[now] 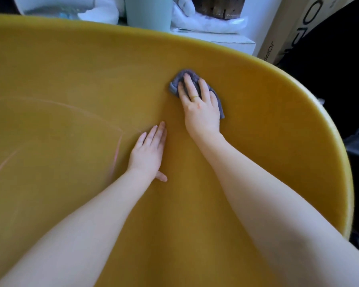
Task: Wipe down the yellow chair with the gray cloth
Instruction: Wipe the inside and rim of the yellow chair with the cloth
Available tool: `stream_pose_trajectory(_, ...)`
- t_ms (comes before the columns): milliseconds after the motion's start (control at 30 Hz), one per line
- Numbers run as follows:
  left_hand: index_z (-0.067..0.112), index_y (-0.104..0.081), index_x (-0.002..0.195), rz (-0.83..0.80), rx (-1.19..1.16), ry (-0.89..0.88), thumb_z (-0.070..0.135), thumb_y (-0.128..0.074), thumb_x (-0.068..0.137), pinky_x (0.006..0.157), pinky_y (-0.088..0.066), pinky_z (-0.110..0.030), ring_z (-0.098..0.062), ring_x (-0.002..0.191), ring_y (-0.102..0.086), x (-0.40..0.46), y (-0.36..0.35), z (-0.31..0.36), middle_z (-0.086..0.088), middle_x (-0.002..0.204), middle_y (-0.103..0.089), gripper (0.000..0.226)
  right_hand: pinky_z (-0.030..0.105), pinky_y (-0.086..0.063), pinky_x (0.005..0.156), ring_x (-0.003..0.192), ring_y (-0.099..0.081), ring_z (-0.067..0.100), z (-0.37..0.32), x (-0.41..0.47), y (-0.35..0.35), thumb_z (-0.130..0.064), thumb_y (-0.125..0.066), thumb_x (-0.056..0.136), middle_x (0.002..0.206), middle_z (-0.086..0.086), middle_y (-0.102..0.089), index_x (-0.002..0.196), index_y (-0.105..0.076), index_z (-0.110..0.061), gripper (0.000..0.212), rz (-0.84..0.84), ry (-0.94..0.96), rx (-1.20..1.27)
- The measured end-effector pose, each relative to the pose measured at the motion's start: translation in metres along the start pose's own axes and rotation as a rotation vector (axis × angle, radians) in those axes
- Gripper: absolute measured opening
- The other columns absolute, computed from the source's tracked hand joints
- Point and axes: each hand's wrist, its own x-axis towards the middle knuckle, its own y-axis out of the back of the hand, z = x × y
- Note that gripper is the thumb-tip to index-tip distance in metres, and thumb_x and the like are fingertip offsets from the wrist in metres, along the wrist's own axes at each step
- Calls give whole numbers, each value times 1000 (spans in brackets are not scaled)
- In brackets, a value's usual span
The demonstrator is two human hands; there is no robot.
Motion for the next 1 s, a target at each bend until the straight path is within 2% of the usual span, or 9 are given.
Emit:
stream_pose_trajectory(100, 4, 15, 147, -17, -35, 7, 63, -72, 60, 117, 0, -33, -19, 145, 11, -2, 5, 1, -8, 155, 23, 136, 41, -37, 92, 121, -50, 36, 28, -1, 15, -12, -36, 88, 135, 9, -52, 123, -59, -10, 42, 87, 5, -75)
stream_pose_trajectory(200, 6, 8, 149, -18, -74, -33, 58, -71, 66, 118, -2, -34, -21, 146, 7, -4, 12, -6, -9, 155, 21, 125, 41, -16, 87, 128, -28, 36, 51, -9, 24, -9, -34, 94, 145, 7, -40, 134, -46, -10, 41, 56, -81, -93)
stream_pose_trajectory(300, 15, 8, 150, 79, -29, -10, 57, -65, 75, 117, 1, -36, -24, 145, 9, -5, 27, -32, -11, 155, 21, 112, 40, -23, 75, 104, -27, 29, 45, -6, 24, -4, -32, 87, 133, 9, -53, 124, -55, -5, 43, 179, -162, -96)
stream_pose_trajectory(433, 6, 18, 146, 177, 127, 190, 65, -70, 62, 116, 5, -37, -30, 144, 16, 2, 44, -89, -19, 151, 27, 135, 34, -50, 67, 87, -32, 27, 13, 19, 1, -3, -39, 83, 125, 6, -61, 117, -60, -4, 40, 262, -139, -24)
stream_pose_trajectory(500, 3, 21, 144, 159, 185, 229, 67, -71, 58, 116, 4, -37, -30, 144, 15, 7, 41, -111, -19, 152, 26, 141, 33, -50, 68, 84, -35, 27, -13, 36, -6, -2, -36, 83, 127, 6, -59, 117, -60, -4, 42, 266, -132, 52)
stream_pose_trajectory(600, 2, 24, 143, 138, 232, 200, 64, -73, 57, 117, 4, -37, -30, 143, 16, 12, 33, -122, -18, 152, 26, 143, 30, -50, 68, 77, -54, 31, -61, 54, -9, -4, -34, 80, 126, 6, -60, 114, -64, -7, 46, 282, -100, 161)
stream_pose_trajectory(700, 2, 24, 142, 152, 211, 204, 60, -74, 58, 116, 5, -36, -29, 143, 17, 16, 29, -122, -16, 153, 24, 142, 34, -48, 59, 81, -59, 34, -97, 57, -8, -10, -41, 81, 126, 5, -61, 112, -66, -12, 40, 253, 52, 244)
stream_pose_trajectory(800, 2, 23, 143, 166, 206, 191, 61, -74, 59, 116, 5, -36, -28, 143, 16, 16, 27, -125, -15, 153, 24, 141, 33, -44, 58, 95, -51, 30, -79, 59, -9, -13, -46, 83, 127, -2, -60, 114, -66, -19, 37, 290, 157, 71)
stream_pose_trajectory(1000, 1, 31, 139, 162, 212, 186, 62, -72, 61, 115, 6, -38, -31, 142, 20, 17, 22, -125, -18, 150, 31, 143, 32, -46, 65, 97, -37, 28, -9, 55, -14, -3, -47, 84, 129, -3, -59, 119, -62, -22, 42, 493, -48, -110)
